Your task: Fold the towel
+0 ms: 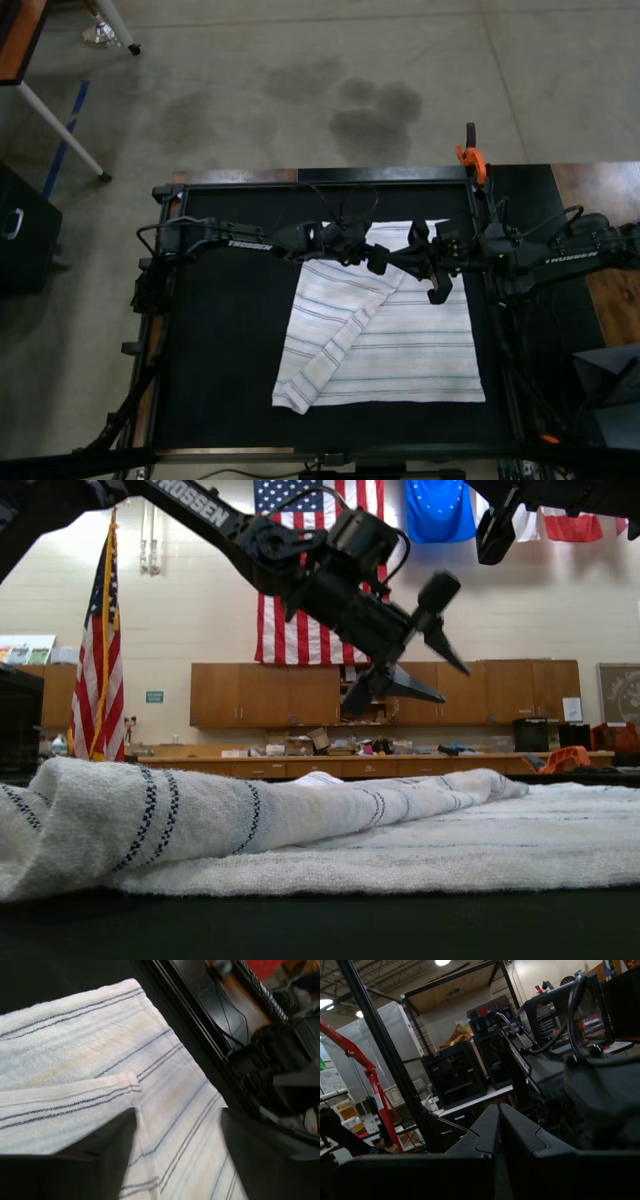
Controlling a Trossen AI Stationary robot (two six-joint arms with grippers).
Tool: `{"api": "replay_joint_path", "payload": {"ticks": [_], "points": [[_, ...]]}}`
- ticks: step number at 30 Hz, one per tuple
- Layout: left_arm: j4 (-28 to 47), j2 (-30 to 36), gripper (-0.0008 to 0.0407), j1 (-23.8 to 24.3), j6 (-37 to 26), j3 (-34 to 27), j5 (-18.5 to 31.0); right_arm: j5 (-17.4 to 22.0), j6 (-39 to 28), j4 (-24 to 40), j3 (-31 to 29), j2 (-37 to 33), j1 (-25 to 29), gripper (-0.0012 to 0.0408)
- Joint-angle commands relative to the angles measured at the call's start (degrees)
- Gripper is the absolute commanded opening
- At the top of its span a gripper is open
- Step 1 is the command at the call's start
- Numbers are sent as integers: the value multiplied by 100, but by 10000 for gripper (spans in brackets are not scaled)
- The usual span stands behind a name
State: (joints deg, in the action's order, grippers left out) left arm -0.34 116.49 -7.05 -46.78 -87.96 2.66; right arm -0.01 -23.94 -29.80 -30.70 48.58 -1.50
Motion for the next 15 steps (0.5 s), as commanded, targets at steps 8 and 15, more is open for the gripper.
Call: {"api": "replay_joint_path", "payload": {"ticks": [8,15], "points": [[2070,-1091,392,7,1386,35,286,0,-201,431,0,-37,-76,1],[3947,-2404,370,7,1875,262,1386,44,-492,595,2,87,-581,0]]}}
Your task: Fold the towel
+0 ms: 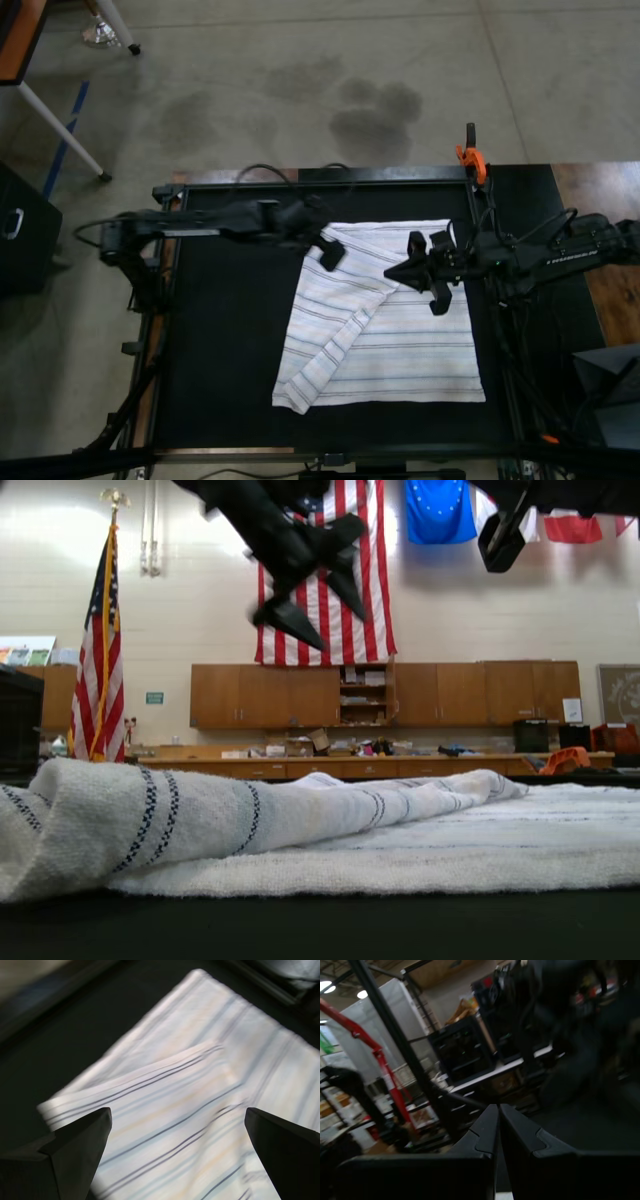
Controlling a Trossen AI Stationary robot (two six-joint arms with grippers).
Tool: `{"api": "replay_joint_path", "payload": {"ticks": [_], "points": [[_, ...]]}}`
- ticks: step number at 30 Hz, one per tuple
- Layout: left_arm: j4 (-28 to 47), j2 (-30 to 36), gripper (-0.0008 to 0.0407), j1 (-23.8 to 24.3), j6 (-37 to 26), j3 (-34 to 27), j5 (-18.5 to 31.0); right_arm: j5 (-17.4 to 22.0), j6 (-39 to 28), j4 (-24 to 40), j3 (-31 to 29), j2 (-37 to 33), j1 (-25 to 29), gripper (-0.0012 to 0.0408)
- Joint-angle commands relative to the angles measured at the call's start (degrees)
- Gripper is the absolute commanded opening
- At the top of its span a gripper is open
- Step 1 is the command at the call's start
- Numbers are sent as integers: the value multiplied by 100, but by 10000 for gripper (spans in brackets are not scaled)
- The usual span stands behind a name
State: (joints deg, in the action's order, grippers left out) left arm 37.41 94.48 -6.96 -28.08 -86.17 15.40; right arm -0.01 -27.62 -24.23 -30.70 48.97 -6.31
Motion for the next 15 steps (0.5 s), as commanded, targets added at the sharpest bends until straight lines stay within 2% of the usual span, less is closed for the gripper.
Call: {"api": "replay_joint_path", "payload": {"ticks": [1,6,11,15], "points": [[295,-420,370,-2,0,166,205,83,-240,96,0,94,-201,-1],[494,-1325,370,-2,-63,715,658,682,-903,581,2,442,-680,0],[404,-1934,370,-2,-111,1357,660,1600,-1530,1235,2,911,-933,1],[402,-2151,370,-2,-437,1856,660,2031,-2116,1657,2,1222,-870,1]]}}
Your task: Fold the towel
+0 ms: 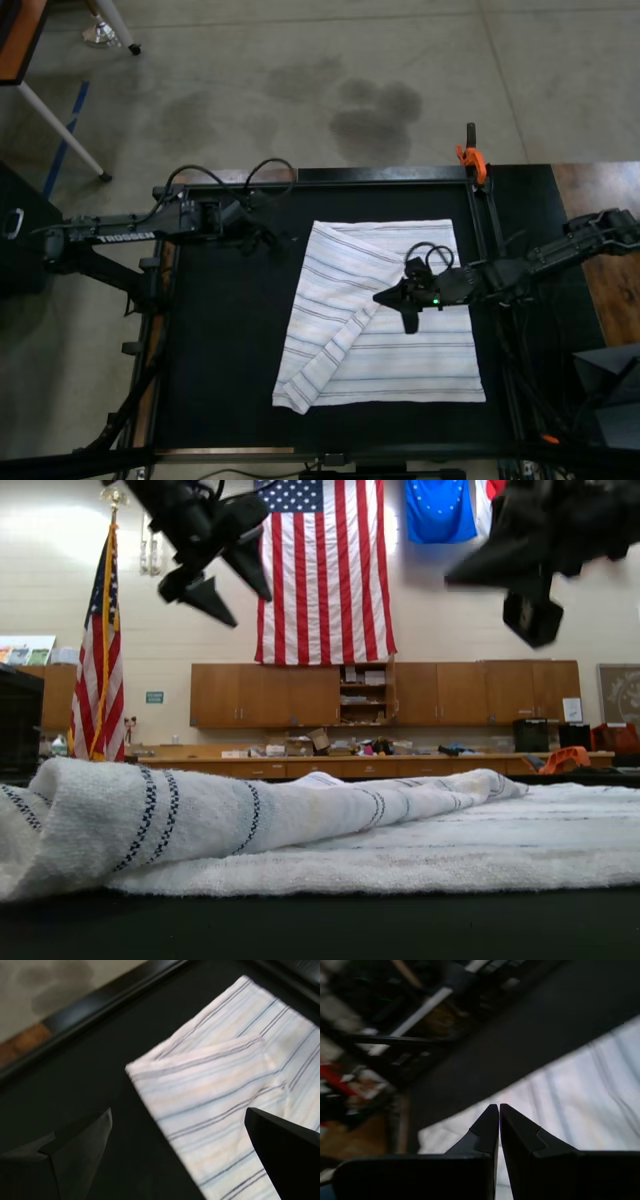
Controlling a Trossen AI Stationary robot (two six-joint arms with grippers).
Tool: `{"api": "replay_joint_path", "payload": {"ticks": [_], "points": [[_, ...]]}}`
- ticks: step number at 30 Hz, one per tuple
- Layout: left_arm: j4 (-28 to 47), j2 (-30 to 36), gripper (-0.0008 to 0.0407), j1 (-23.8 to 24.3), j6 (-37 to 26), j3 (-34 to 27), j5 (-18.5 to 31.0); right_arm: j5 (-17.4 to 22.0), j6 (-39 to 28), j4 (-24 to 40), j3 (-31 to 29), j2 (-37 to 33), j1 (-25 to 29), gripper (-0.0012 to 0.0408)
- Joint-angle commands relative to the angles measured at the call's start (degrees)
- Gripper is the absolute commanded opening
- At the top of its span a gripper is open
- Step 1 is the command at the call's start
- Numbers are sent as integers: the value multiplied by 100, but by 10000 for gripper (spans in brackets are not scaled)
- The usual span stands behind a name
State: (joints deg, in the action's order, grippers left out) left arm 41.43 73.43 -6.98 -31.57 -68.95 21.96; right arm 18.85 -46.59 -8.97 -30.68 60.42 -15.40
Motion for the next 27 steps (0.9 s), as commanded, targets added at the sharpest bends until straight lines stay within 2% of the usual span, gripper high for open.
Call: {"api": "replay_joint_path", "payload": {"ticks": [1,6,11,14,18,22,27], "points": [[0,-66,370,0,-138,236,4,304,-466,306,2,133,85,3],[-85,-46,370,0,-391,610,-7,713,-1585,1397,55,282,365,28],[-382,-17,370,0,-400,743,-7,748,-2317,2253,149,190,743,66],[-673,-46,370,0,-367,785,-9,743,-2468,2651,155,96,957,84],[-837,-48,370,0,-352,754,-7,627,-2734,2741,175,61,1239,94],[-907,-31,370,0,-350,728,-7,621,-2651,2778,186,105,1519,92],[-1073,-59,370,0,-352,817,-7,621,-2527,3136,188,219,1805,90]]}}
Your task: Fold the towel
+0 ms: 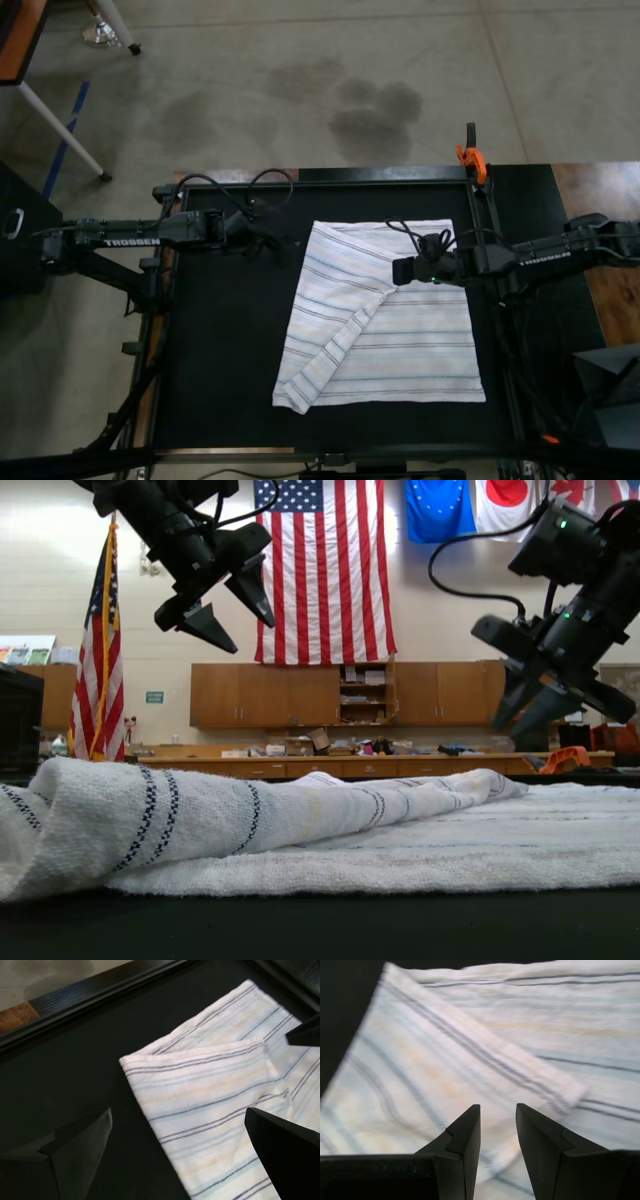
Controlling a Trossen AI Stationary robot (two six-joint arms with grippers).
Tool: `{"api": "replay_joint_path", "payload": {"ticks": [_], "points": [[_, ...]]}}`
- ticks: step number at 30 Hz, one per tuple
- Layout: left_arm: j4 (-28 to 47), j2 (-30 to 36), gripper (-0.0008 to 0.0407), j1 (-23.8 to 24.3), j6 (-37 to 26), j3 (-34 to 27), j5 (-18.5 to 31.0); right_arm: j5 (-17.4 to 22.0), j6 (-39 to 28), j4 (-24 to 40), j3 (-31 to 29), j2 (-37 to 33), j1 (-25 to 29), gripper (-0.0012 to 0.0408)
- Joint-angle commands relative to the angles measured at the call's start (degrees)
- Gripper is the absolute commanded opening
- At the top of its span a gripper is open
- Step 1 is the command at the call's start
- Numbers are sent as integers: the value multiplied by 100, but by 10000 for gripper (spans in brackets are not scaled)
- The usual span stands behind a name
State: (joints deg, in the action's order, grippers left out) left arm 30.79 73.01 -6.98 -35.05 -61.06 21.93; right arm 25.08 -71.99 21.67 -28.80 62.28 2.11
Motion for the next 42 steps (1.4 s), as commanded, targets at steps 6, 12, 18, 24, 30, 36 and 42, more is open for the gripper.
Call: {"api": "replay_joint_path", "payload": {"ticks": [6,12,18,24,30,36,42], "points": [[-127,2,370,0,-4,57,-4,-22,-55,203,57,149,223,90],[-133,-9,370,0,-7,61,-4,-22,-190,201,162,299,258,90],[-133,-17,370,0,-7,61,-4,-28,-323,-229,323,590,258,109],[-136,-9,370,0,-7,61,-4,-28,-452,-461,380,809,382,128],[-136,-11,370,0,-7,61,-4,-28,-450,-555,380,1003,470,127],[-140,-13,370,0,-7,61,-4,-26,-446,-669,380,1117,487,127],[-227,-13,370,0,-7,61,-4,-33,-444,-994,380,1294,531,127]]}}
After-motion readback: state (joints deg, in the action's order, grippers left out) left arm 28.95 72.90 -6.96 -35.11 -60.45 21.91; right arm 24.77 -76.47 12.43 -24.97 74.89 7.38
